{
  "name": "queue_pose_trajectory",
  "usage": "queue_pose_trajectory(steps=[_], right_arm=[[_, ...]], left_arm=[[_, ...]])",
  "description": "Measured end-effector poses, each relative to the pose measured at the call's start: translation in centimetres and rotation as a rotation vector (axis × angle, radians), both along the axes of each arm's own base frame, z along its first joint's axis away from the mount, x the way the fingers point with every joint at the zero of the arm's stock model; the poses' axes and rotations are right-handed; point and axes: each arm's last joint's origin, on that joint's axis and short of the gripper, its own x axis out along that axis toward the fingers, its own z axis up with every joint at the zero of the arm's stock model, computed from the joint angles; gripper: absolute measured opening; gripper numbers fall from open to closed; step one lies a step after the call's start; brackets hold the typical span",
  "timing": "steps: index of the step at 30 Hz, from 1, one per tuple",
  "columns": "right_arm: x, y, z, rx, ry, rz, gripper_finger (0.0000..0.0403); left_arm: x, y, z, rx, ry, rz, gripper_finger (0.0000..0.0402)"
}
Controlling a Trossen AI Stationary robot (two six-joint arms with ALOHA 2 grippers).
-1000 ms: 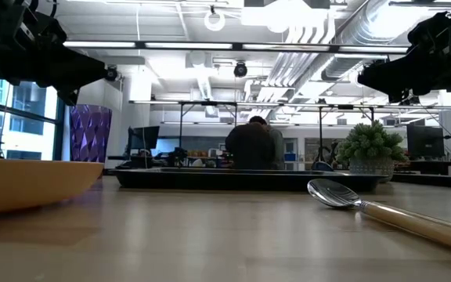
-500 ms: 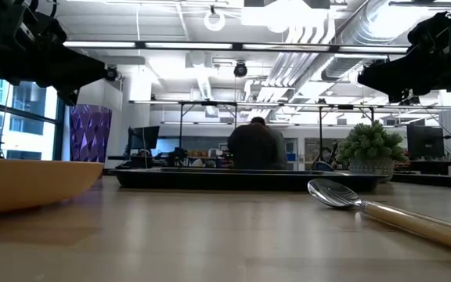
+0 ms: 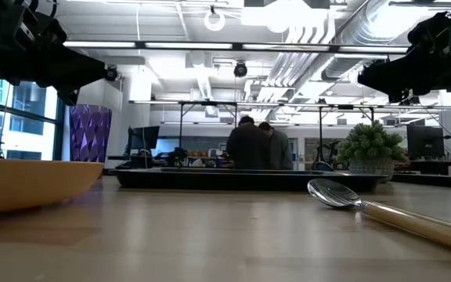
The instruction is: Pick and place plate/cup/fork/spoon on tray
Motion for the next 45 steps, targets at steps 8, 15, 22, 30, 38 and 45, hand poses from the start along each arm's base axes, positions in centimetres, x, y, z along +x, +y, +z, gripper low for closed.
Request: queue_pose_trajectory(steps=[8,15,22,30,38,45], right_arm=[[0.00,0.00,0.00,0.000,0.000,0.000,0.0129],[0.00,0.00,0.00,0.000,0.000,0.000,0.0129],[0.00,0.00,0.00,0.000,0.000,0.000,0.0129],[0.00,0.00,0.00,-0.020,0.003,-0.001,0.0129],[0.00,-0.01,0.09,0.100,-0.027,0.000,0.0129],[0.00,-0.01,0.14,0.240,-0.055,0.003,0.0129]], left_arm=[[0.00,0.00,0.00,0.000,0.000,0.000,0.0076],[0.00,0.00,0.00,0.000,0.000,0.000,0.0076],[0.00,0.00,0.00,-0.001,0.000,0.001,0.0076],[0.00,0.02,0.00,0.000,0.000,0.005,0.0076],[0.00,0.03,0.00,0.000,-0.001,0.006,0.0076],[0.00,0.03,0.01,0.000,-0.001,0.006,0.0076]])
